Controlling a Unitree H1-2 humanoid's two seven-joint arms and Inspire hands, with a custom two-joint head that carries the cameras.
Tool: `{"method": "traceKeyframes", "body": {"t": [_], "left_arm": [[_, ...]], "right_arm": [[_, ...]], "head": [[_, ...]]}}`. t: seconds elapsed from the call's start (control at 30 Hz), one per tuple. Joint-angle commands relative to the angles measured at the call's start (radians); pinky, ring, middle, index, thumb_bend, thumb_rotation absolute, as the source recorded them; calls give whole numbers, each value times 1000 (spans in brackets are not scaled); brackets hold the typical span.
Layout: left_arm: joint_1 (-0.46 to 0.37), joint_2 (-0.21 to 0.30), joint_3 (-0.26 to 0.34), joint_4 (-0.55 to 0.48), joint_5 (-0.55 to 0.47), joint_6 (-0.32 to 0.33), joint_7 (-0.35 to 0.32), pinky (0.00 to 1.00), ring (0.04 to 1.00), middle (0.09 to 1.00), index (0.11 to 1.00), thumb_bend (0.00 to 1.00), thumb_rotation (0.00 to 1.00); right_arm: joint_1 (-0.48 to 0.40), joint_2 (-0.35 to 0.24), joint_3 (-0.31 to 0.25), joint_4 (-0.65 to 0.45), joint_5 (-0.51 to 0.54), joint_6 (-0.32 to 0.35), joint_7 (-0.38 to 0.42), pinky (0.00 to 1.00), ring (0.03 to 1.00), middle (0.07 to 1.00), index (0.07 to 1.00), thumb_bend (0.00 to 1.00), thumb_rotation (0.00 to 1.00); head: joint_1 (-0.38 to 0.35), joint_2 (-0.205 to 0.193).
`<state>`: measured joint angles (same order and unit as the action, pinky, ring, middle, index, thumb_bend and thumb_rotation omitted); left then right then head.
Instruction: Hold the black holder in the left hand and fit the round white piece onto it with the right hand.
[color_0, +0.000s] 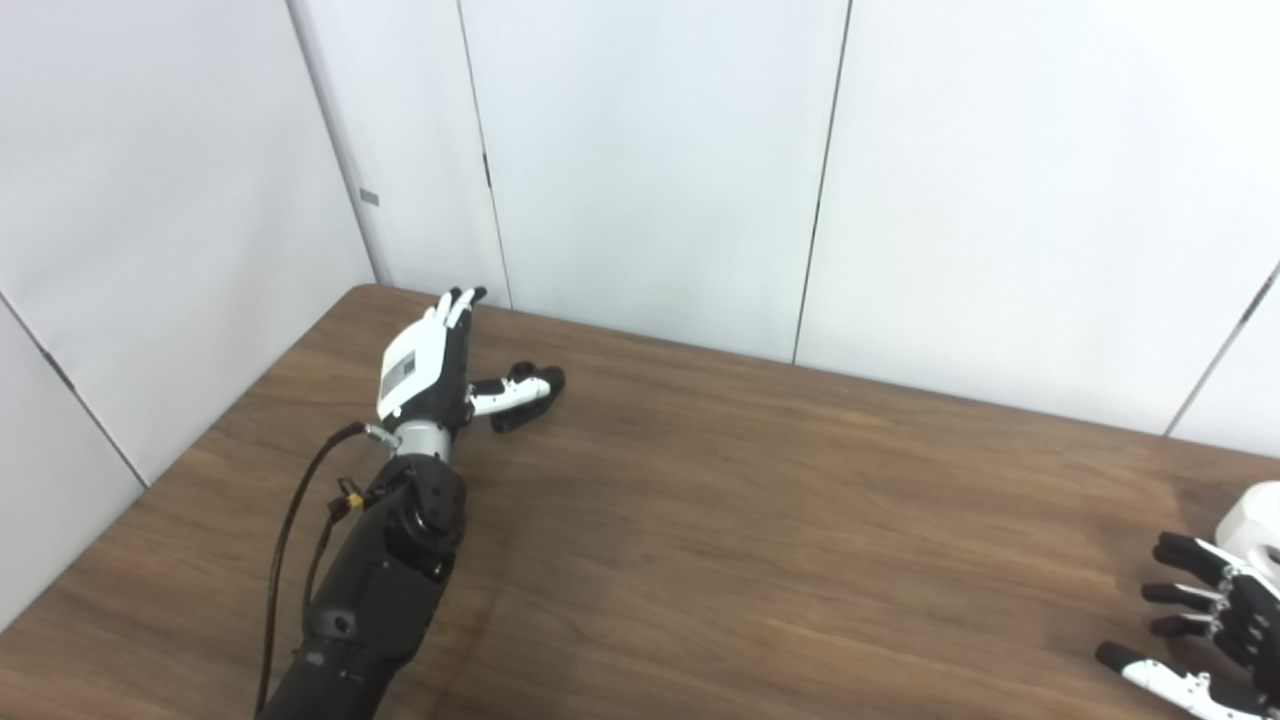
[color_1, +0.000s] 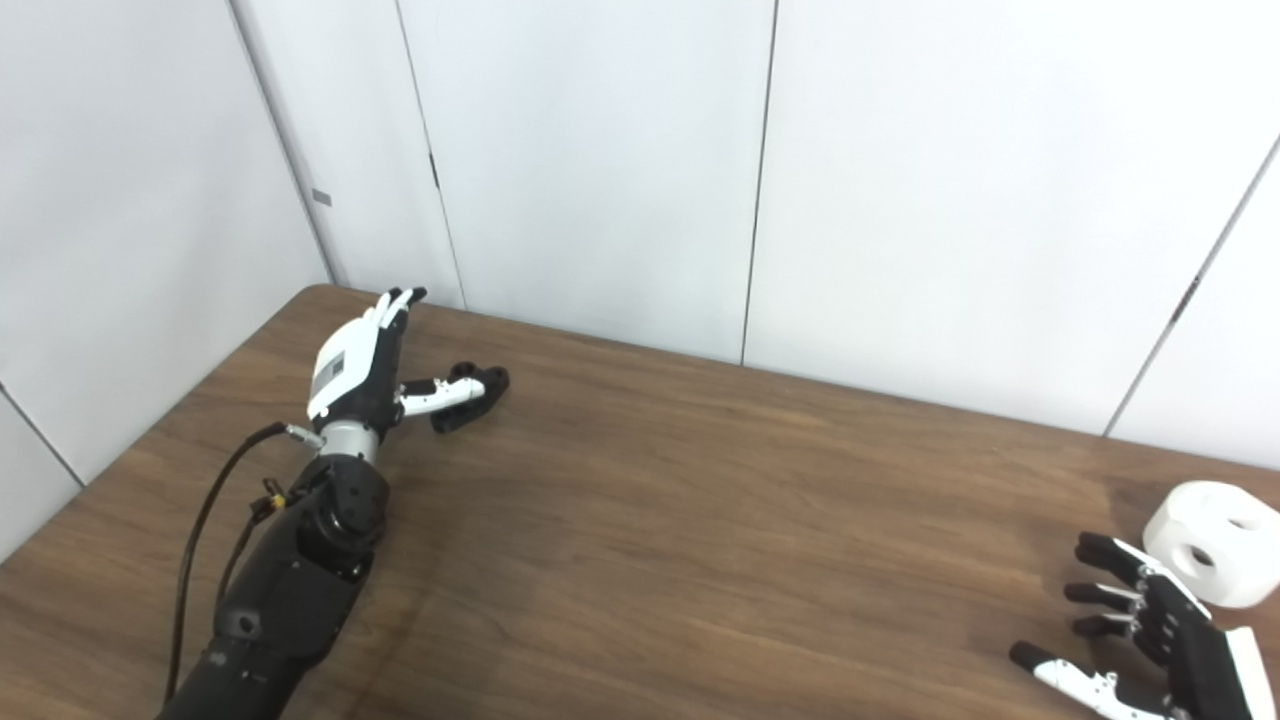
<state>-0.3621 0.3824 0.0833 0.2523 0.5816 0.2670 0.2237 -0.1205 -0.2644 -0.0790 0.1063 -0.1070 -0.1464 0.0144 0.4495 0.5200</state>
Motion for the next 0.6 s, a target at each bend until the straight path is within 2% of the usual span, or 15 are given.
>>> {"method": "traceKeyframes", "body": {"t": [0.0, 0.27, 0.57], "left_arm": [[-46, 41, -3, 5, 24, 6, 33, 1000, 1000, 1000, 936, 1000, 418], [-47, 53, -30, 57, 37, 34, 56, 1000, 1000, 1000, 908, 1000, 372], [-46, 60, -41, 134, 7, -2, 73, 1000, 1000, 1000, 881, 1000, 349]], "right_arm": [[-3, -30, -17, -18, 0, 6, 1, 516, 651, 777, 764, 709, 156], [3, -34, -18, -23, -1, 3, 4, 526, 655, 778, 765, 705, 162], [9, -33, -21, -30, -1, 5, 5, 523, 649, 774, 763, 708, 160]], "head": [[0, 2], [-2, 6], [-3, 14]]}}
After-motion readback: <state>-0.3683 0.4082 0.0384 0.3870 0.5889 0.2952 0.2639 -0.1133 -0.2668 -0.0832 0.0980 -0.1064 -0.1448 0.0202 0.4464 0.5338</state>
